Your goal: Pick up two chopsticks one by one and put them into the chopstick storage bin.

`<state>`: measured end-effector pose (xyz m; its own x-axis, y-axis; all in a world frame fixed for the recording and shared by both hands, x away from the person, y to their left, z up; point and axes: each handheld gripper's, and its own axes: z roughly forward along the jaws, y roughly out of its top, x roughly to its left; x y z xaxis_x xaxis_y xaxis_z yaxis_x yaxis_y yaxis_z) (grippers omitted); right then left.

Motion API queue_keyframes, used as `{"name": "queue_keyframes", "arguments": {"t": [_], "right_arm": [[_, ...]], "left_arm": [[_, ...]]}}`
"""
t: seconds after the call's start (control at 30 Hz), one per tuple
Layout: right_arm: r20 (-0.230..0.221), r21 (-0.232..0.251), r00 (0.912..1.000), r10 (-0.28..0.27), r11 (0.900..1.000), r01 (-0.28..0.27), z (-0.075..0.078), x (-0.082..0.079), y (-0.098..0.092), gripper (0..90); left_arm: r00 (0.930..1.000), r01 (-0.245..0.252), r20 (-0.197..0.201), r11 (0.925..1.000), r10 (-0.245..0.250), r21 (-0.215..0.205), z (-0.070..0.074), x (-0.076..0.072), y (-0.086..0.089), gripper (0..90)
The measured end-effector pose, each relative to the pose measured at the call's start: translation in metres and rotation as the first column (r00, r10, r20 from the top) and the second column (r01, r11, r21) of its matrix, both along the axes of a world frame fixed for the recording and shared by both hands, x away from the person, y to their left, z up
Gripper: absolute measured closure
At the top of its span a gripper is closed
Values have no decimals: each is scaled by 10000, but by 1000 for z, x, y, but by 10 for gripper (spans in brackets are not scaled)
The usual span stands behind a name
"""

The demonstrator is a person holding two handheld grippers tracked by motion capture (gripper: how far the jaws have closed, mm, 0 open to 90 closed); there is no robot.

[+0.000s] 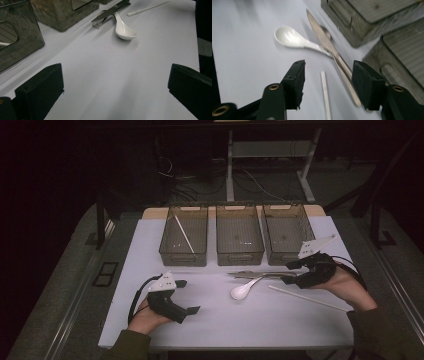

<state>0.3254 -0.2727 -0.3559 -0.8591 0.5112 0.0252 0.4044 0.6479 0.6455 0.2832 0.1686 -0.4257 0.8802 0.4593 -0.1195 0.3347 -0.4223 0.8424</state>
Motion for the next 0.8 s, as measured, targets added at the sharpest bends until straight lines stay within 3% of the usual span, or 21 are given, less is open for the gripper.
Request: {"name": "queue_keyframes", "arguments": {"t": [0.23, 0.37, 0.53, 0.8], "right_arm": [[-515, -963, 9985, 194, 9951, -243, -11, -4, -4, 539], [-723, -1548, 9968, 339, 9869, -448, -19, -3, -4, 564], [-1080, -2378, 9930, 469, 9687, -716, -31, -1, -4, 648], [-1870, -3250, 9806, 592, 9383, -1186, -48, 8, -7, 753]], "left_arm": [[10000, -30, -78, 10000, 30, -7, -1, 0, -1, 0], [10000, -25, -87, 10000, 25, 12, -1, 0, 0, 0], [10000, -12, -92, 10000, 12, 18, -1, 0, 0, 0], [10000, 28, -95, 10000, -28, 6, -2, 0, 0, 0]]}}
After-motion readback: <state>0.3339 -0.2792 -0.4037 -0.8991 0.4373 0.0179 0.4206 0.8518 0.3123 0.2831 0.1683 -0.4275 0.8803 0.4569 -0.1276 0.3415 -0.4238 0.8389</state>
